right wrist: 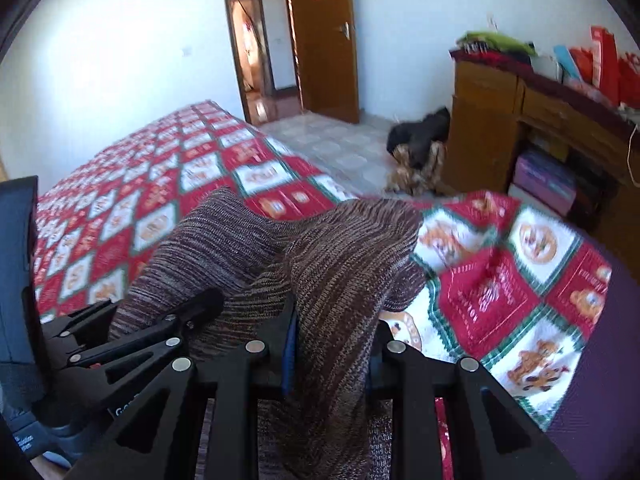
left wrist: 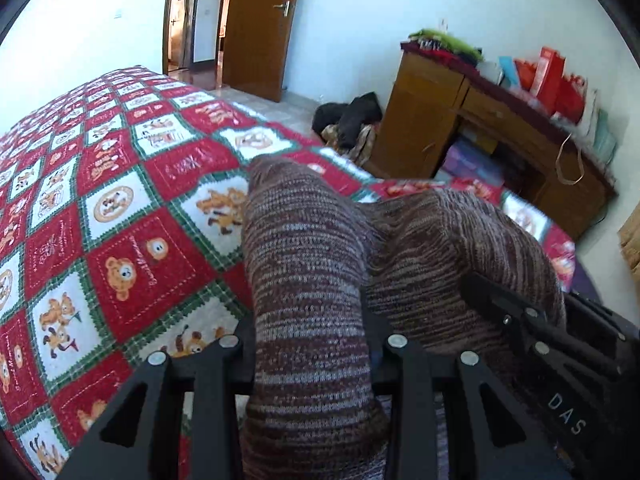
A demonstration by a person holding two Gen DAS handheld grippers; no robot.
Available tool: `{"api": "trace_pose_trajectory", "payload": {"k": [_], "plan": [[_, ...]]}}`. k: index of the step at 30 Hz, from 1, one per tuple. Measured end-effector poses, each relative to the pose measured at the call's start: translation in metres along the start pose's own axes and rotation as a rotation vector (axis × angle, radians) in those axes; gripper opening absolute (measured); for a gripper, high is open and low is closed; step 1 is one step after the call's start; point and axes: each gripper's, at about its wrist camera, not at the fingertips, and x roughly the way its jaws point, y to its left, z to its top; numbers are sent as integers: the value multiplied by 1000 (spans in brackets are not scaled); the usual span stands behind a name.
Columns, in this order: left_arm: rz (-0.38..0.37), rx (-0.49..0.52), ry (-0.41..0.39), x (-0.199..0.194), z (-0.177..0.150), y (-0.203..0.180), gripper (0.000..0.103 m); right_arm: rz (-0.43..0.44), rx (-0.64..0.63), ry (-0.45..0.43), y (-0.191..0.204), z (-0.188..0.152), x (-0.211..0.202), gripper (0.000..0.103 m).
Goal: Fold small clothes
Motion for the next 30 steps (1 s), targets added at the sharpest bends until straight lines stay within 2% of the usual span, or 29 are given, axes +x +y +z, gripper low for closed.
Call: {"api": "trace_pose_trajectory", "payload": {"k": [4, 13, 17, 23, 25, 30], "plan": [[-7, -17, 21, 4, 0, 2, 43, -17, -3, 19, -5, -6, 16, 25], [60, -2, 68, 14, 4, -5, 58, -30, -25, 30, -5, -9, 32, 26], [50, -37, 84, 18, 6, 3, 65, 9, 15, 40, -14, -6, 38, 27], [92, -2, 66, 13, 2, -1, 67, 42, 56, 32, -23, -9, 39, 30], [125, 10, 60, 8, 0, -2, 76, 47, 68, 30, -25, -10, 38, 32], [139, 13, 57, -6, -10, 5, 83, 50, 83, 33, -28, -18, 21, 32]]}}
